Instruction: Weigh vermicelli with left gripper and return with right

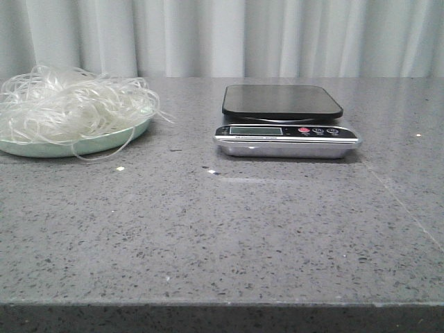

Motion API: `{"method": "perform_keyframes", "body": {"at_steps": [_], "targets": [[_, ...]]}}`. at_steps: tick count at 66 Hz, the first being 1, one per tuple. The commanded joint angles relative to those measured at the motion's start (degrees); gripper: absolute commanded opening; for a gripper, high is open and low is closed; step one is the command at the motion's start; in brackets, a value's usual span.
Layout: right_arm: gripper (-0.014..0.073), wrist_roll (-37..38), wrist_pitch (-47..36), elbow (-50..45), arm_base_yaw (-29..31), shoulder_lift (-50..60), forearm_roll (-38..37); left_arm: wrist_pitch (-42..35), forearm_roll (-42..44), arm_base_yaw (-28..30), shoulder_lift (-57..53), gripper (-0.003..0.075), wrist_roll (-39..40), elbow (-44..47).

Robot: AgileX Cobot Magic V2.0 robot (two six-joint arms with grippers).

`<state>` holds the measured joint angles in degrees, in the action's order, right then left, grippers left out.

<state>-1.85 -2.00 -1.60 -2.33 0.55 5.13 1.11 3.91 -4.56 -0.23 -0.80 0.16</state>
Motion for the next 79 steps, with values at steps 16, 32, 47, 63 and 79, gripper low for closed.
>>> {"method": "perform_keyframes", "body": {"at_steps": [16, 32, 47, 63, 79], "targets": [[0.016, 0.0, -4.4, 0.5, 0.3, 1.0, -0.2, -4.5, -0.5, -0.1, -1.2, 0.0133, 0.1, 0.4], [0.016, 0.0, -4.4, 0.5, 0.3, 1.0, -0.2, -4.6, -0.5, -0.1, -1.2, 0.0133, 0.1, 0.4], [0.016, 0.0, -4.4, 0.5, 0.3, 1.0, -0.2, -14.2, -7.6, -0.1, -1.2, 0.0133, 0.8, 0.0], [0.016, 0.0, -4.4, 0.5, 0.3, 1.0, -0.2, -11.4, -12.9, -0.1, 0.9, 0.0133, 0.8, -11.4], [0.016, 0.0, -4.4, 0.5, 0.3, 1.0, -0.2, 10.6, -12.5, -0.1, 14.0, 0.0133, 0.8, -30.6]]}}
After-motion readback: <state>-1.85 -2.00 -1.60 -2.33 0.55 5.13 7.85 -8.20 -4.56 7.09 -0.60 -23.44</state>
